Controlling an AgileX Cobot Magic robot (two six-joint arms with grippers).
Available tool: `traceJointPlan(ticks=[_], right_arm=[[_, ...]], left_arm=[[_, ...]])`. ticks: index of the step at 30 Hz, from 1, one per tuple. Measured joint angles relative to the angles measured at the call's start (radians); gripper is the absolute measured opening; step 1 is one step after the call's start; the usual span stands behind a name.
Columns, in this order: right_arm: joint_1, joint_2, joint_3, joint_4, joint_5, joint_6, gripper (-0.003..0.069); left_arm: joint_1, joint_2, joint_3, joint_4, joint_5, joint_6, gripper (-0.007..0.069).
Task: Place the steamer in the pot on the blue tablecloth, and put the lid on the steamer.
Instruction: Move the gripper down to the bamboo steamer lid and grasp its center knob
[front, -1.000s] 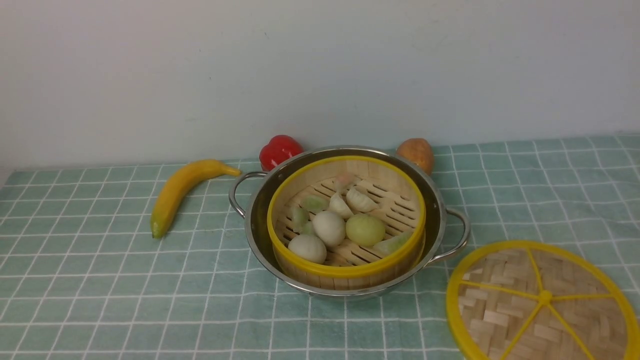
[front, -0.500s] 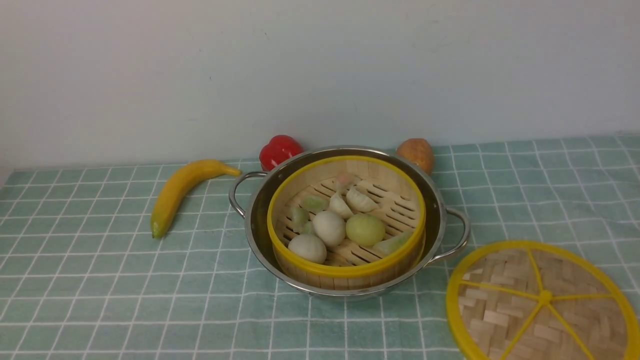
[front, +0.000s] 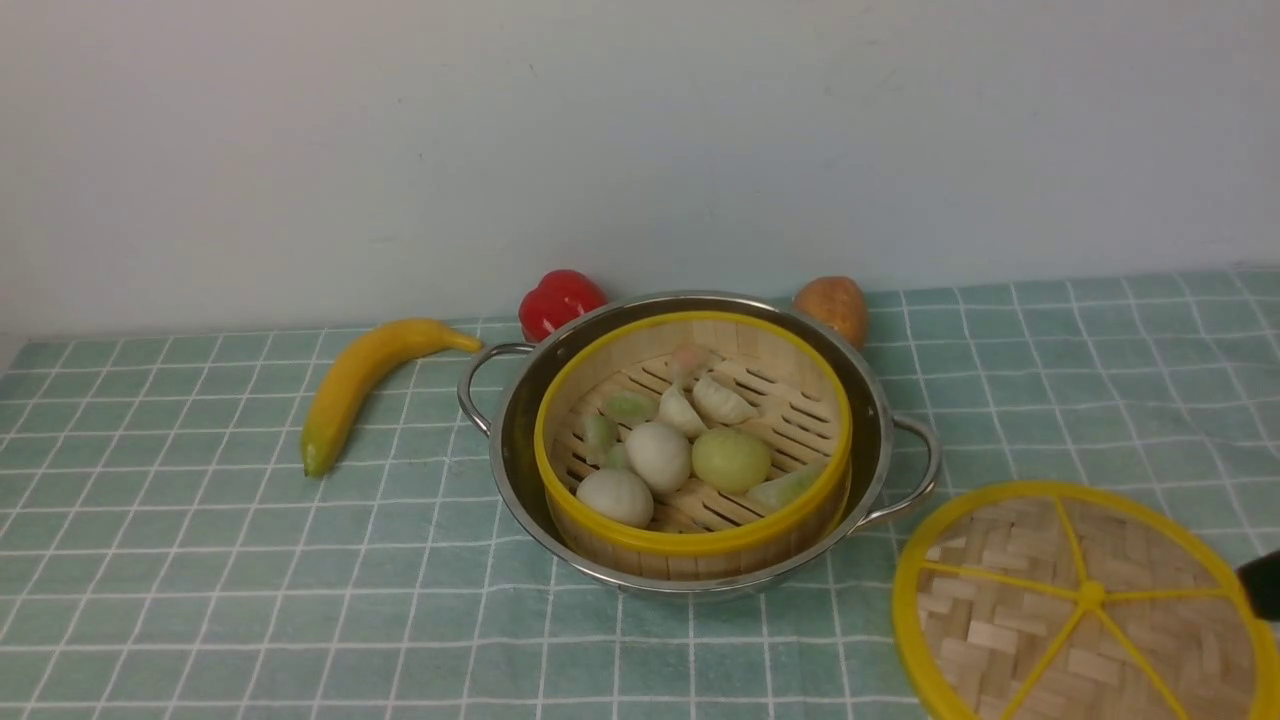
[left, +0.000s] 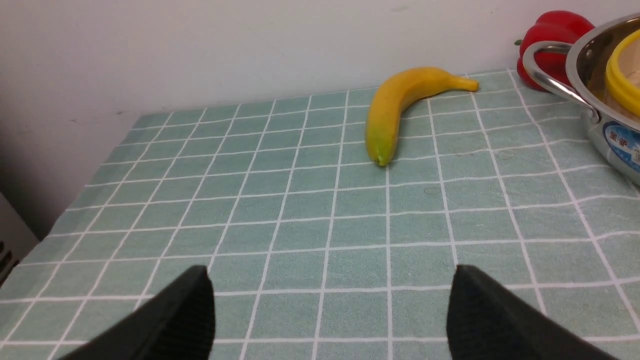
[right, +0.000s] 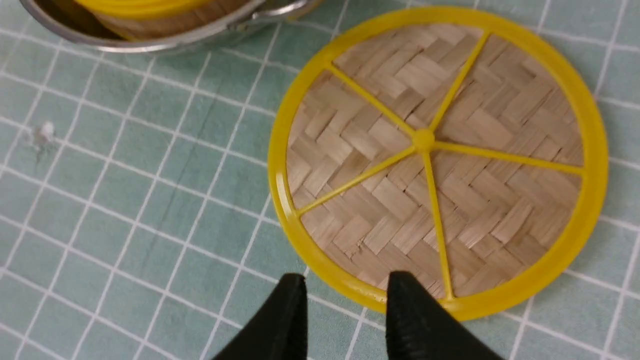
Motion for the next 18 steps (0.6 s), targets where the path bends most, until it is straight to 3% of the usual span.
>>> traceJointPlan(ticks=[4, 8, 12, 18], right_arm=[[0.132, 0.153, -0.057, -0.093, -0.017, -0.018, 0.0243], [0.241, 0.295, -0.133, -0.25, -0.055, 0.079, 0.0243], [0.276, 0.418, -0.204, -0.345, -0.062, 0.168, 0.0243], [0.28, 0.575, -0.251, -0.377, -0.086, 0.195, 0.0243]], left_arm=[[0.0, 0.0, 0.0, 0.0, 0.0, 0.0, 0.0576], [0.0, 0.0, 0.0, 0.0, 0.0, 0.0, 0.0576], [0.0, 0.0, 0.0, 0.0, 0.0, 0.0, 0.0577], [0.0, 0.0, 0.0, 0.0, 0.0, 0.0, 0.0578]])
